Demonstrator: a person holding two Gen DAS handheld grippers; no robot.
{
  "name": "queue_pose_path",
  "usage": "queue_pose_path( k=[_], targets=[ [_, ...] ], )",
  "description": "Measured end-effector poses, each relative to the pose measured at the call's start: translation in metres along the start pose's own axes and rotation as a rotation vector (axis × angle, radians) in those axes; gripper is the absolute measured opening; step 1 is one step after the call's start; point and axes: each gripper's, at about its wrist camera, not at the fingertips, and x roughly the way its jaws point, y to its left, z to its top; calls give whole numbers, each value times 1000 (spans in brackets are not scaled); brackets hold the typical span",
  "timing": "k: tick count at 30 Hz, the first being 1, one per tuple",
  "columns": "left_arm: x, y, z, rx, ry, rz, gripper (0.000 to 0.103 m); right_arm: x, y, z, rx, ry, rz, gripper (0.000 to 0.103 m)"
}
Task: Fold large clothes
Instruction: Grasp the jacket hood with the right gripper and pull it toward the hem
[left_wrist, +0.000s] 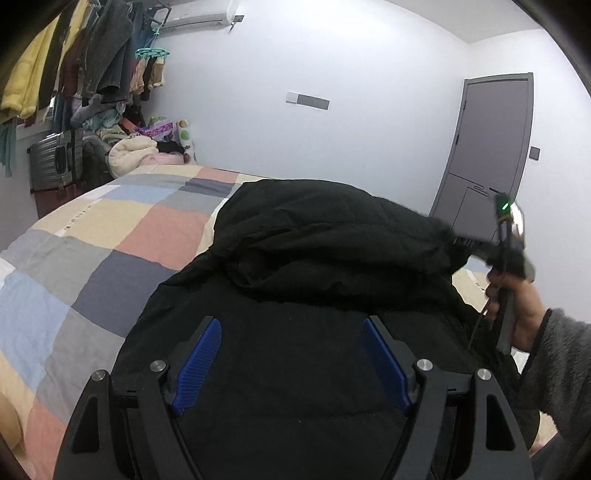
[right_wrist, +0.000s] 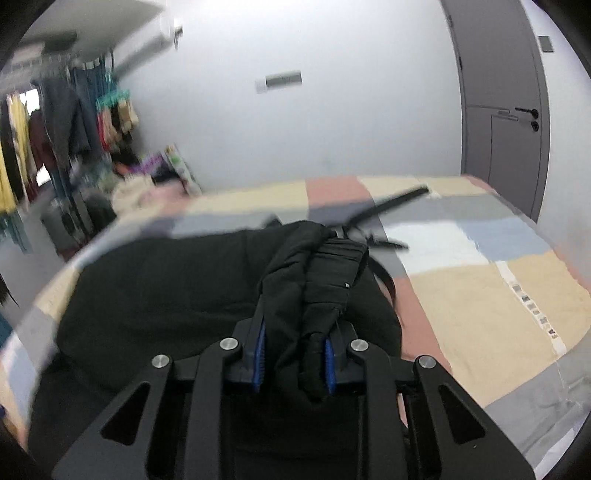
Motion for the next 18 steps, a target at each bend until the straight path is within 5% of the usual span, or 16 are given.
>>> queue_pose_path(
  k=[7, 18],
  targets=[
    [10, 8, -2, -27, 30, 20, 78, 12, -1, -17, -44, 8, -20, 29],
    [4, 5, 3, -49, 30, 7, 78, -67, -9, -37, -52, 18, 66, 50]
  ],
)
